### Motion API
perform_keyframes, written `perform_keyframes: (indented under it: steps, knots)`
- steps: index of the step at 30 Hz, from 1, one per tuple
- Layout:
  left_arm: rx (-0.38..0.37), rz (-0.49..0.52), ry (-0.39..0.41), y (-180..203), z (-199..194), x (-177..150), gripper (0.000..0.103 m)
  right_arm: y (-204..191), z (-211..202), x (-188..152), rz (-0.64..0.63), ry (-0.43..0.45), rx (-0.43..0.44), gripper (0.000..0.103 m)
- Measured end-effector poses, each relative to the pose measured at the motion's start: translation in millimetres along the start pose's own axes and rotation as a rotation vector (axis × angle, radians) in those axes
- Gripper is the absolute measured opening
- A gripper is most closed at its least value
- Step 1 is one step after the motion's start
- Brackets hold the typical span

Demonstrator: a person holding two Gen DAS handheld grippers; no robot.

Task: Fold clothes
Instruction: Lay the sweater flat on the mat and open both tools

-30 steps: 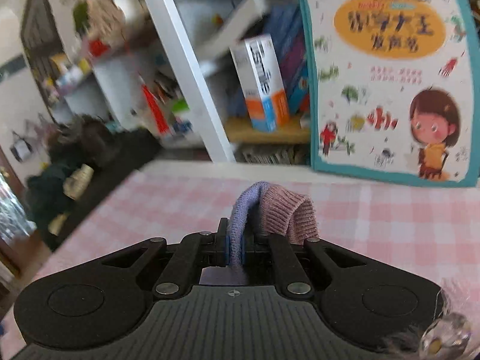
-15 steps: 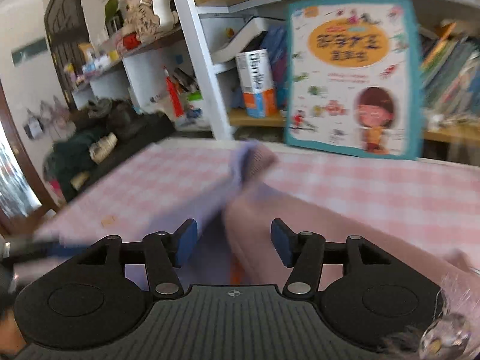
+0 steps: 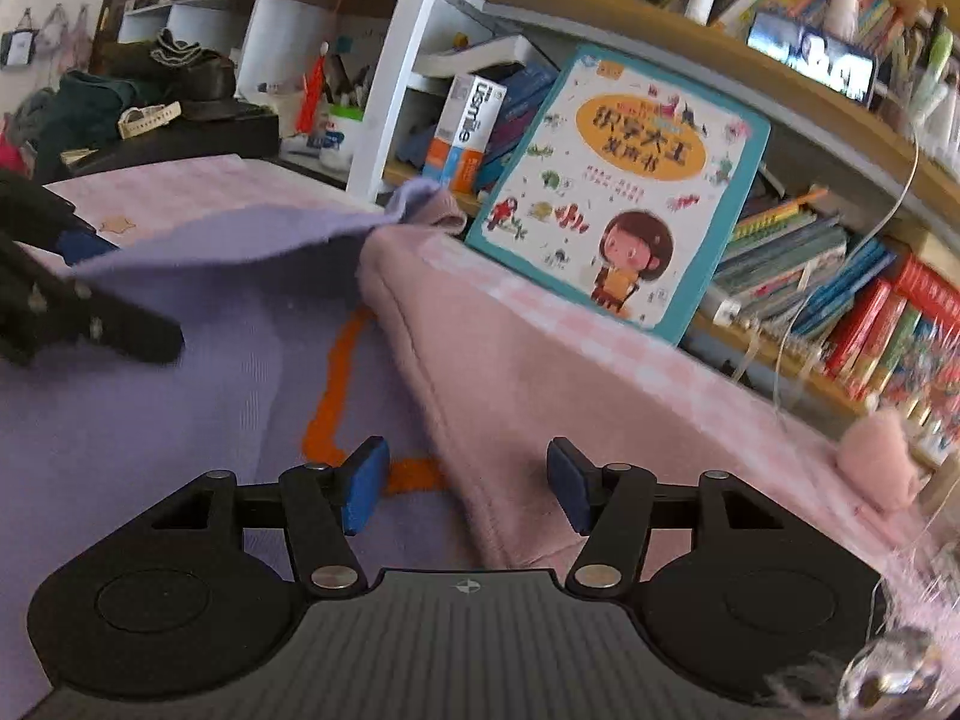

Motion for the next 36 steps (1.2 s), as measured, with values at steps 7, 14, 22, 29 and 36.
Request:
perform_keyframes:
  steps: [7, 14, 22, 29, 36]
  knots:
    - [0.058, -0.07, 0.092, -34, -19, 30, 0.007, 10, 9, -3, 0.063, -0.05, 0.032, 0.077]
    - [0.273, -0.035, 0.207, -85, -21, 74, 0.007, 8, 8, -3, 0.051, -0.057, 0.006, 0.082]
    - [0.458, 0.121, 0.216, -108, 15, 96, 0.007, 7, 7, -2, 0.044, -0.064, -0.013, 0.084]
    - [0.506, 0.217, 0.261, -92, 24, 100, 0.011, 10, 8, -3, 0.055, -0.073, -0.02, 0.084]
    - [0.559, 0.098, 0.234, -121, 20, 102, 0.019, 10, 8, -3, 0.054, -0.076, -0.033, 0.084]
Point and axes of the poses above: each gripper's, at about its wrist camera, not at the fingertips, and z roughly the way its jaws point, y to its right, x to its top, the point moved 5 cm from there along z, roughly the way its jaws point, and after that the axes turned 9 degrees about -z, right-handed, at the moved point
